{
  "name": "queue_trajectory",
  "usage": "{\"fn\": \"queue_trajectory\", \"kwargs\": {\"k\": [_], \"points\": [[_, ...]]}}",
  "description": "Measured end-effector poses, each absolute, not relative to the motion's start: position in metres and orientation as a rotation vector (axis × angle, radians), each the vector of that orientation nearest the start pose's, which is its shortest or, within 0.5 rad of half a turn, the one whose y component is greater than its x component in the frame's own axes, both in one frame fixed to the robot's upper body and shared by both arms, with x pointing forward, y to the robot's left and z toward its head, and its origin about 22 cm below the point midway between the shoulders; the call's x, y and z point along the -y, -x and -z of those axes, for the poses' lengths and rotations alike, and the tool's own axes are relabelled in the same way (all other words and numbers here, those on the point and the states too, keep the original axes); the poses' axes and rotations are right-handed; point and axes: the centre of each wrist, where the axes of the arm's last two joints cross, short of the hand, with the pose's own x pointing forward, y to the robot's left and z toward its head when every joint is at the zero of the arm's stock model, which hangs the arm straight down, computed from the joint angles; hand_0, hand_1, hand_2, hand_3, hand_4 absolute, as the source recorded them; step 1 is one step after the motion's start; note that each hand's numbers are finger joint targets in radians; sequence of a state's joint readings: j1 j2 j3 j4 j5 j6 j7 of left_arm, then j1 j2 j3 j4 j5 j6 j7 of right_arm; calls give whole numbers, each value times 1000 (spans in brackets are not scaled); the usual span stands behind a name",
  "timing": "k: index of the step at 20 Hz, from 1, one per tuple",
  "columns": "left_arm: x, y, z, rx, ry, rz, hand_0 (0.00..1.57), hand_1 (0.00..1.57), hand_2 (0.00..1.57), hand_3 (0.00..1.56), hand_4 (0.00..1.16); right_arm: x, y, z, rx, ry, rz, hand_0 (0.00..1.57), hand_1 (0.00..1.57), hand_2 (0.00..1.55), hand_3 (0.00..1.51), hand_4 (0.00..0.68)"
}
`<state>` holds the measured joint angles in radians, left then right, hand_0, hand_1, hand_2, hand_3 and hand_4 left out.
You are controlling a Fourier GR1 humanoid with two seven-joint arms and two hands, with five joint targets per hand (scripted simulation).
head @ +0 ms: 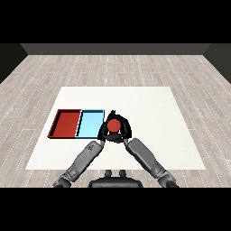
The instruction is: Pick the red can and put it in the red box
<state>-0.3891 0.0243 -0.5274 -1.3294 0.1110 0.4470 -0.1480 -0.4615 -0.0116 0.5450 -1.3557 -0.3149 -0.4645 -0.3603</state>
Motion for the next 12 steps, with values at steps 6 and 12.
{"fn": "queue_trajectory", "kwargs": {"k": [6, 12], "points": [[-72, -288, -23, 1803, 121, 190, 1571, 1571, 1543, 1460, 1024, 63, -290, -51, 1972, -337, -65, 1461, 1461, 1438, 1391, 555], [-72, -292, -27, 1804, 74, 192, 1571, 1571, 1494, 1360, 863, 63, -291, -55, 1988, -351, -66, 1516, 1516, 1451, 1393, 549]]}}
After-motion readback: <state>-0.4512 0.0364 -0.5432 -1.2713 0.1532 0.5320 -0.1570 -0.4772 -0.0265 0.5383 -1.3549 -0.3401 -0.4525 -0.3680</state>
